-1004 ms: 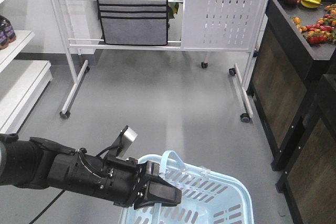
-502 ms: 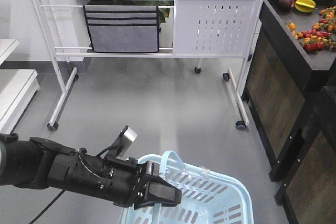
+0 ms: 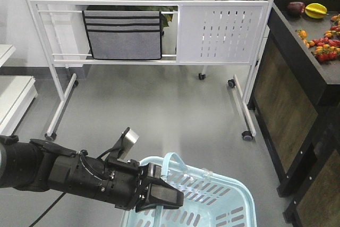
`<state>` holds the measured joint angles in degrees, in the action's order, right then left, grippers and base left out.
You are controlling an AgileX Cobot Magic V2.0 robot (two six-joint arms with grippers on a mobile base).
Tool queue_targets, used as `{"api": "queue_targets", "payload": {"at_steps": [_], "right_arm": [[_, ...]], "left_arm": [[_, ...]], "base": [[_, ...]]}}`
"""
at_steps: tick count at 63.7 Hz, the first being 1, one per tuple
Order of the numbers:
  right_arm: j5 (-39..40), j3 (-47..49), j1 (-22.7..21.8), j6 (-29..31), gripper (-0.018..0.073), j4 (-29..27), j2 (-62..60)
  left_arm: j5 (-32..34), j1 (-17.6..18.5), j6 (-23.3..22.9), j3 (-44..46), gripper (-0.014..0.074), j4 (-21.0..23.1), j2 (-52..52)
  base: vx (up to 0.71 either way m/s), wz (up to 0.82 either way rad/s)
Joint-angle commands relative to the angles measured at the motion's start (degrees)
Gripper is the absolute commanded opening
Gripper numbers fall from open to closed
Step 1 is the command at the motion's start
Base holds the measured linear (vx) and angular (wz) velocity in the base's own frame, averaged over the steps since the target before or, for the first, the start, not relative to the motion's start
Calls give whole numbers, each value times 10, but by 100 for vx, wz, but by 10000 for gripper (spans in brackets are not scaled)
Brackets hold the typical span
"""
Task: Place coke in basket with both arms
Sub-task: 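Drive the base across the room carrying the basket in the left gripper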
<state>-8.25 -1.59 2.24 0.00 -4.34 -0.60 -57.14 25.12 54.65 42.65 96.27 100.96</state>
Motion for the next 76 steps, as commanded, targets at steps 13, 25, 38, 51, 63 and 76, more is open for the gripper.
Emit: {"api": "queue_targets", "payload": {"at_steps": [13,25,38,51,63,76], "right_arm": [[44,-6,-4,7,-9,4,-10],[44,-6,-4,7,-9,4,-10],[44,-6,-4,7,-9,4,-10],[44,-6,-4,7,-9,4,-10],[44,-6,-4,7,-9,4,-10],[44,-6,-4,7,-9,4,-10]], "left_arm": [[-47,1,2,12,-7,57,-26],[-47,1,2,12,-7,57,-26],[-47,1,2,12,-7,57,-26],[-47,1,2,12,-7,57,-26],[-47,1,2,12,-7,57,-26],[-47,1,2,12,-7,57,-26]], "base": [[15,0],[17,1],[18,1],[19,2],[19,4],[21,9]]}}
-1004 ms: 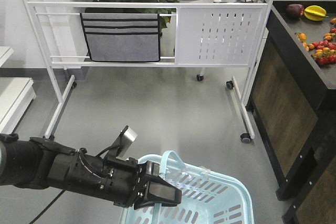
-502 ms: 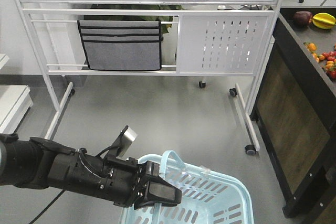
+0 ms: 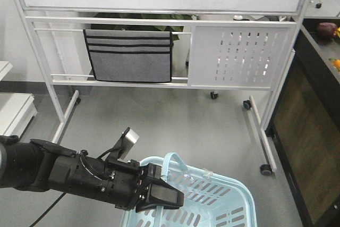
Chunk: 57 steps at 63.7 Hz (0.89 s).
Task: Place coke in basket with both arms
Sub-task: 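Drive the base across the room carrying the basket in the left gripper, then turn the base toward the shelf with the red Coca-Cola bottle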
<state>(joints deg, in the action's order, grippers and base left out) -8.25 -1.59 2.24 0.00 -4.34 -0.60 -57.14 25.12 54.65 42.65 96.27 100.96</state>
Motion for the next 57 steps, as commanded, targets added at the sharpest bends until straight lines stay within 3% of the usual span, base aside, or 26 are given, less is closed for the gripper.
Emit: {"api": "queue_targets", "payload": {"at_steps": [1,57], "right_arm": [[44,-6,-4,7,-9,4,-10],[44,-6,-4,7,-9,4,-10]], "left_arm": [[-47,1,2,12,-7,57,-26],[-47,1,2,12,-7,57,-26]], "base": [[22,15],[22,38]]}}
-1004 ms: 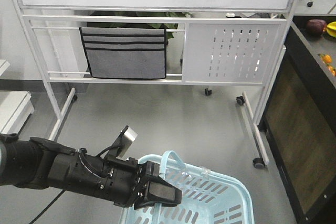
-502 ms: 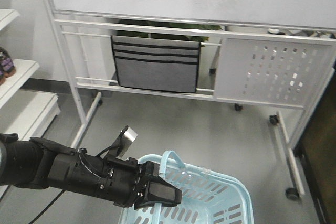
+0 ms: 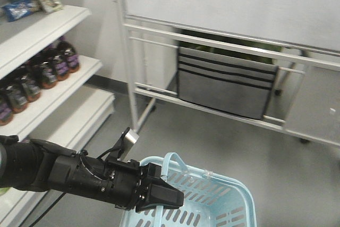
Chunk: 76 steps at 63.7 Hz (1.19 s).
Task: Place coke in basket with both arms
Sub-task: 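Turn the base toward the shelf with the red Coca-Cola bottle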
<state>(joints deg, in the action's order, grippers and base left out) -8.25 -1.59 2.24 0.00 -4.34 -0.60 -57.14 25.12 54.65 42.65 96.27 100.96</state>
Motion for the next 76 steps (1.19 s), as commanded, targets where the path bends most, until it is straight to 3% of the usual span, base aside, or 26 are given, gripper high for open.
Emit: {"api": "queue_targets", "payload": {"at_steps": [1,76], "right_arm": [[44,-6,-4,7,-9,4,-10],[44,-6,-4,7,-9,4,-10]], "left_arm": [[-47,1,2,12,-7,57,-26],[-47,1,2,12,-7,57,-26]], "base": [[19,60],[15,55]]}}
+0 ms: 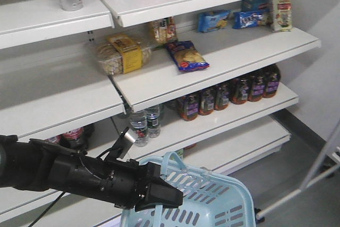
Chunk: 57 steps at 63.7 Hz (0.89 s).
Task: Place coke in basket with both arms
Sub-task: 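Turn the base toward the shelf with the red Coca-Cola bottle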
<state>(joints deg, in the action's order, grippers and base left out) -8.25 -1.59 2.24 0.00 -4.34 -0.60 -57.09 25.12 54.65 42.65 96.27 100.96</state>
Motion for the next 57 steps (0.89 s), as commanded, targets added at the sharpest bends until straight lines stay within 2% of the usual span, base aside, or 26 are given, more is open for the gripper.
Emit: {"api": "queue_targets", "payload": {"at_steps": [1,57], "right_arm": [[44,-6,-4,7,-9,4,-10],[44,-6,-4,7,-9,4,-10]], "left_arm": [[-48,1,2,12,-7,57,-26],[-48,1,2,12,-7,57,-26]], "base": [[13,52],[10,47]]}}
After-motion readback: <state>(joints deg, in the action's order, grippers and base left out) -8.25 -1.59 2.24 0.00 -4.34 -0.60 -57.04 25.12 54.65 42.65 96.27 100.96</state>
